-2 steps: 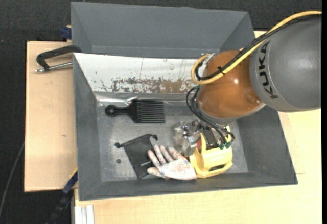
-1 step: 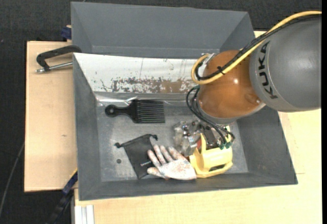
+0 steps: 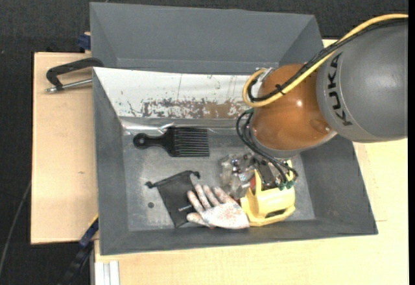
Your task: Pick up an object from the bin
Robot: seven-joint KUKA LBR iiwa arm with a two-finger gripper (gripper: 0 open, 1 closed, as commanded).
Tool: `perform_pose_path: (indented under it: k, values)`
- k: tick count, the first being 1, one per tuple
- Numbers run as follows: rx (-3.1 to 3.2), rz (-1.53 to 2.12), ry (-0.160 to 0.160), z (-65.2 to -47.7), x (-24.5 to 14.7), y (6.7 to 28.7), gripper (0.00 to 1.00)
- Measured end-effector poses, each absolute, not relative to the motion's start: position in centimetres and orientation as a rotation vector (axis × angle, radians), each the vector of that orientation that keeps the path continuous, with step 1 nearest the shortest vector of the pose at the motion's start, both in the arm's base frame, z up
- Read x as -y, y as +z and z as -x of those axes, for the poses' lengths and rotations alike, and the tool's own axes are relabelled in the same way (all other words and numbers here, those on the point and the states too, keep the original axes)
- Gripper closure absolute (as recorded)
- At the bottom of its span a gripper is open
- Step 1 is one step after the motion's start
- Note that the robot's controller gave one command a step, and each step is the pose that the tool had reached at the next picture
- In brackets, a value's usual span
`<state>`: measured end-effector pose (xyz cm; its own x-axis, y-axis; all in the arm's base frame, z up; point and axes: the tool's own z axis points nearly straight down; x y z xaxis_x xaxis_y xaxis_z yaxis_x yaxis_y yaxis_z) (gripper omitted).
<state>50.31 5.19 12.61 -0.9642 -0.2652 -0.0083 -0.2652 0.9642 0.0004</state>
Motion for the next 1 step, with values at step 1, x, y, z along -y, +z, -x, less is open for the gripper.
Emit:
perform_pose_path:
  k: [1]
  values:
    - [-3.105,0.419,0.002,-50.31,-5.19,12.61,1.0]
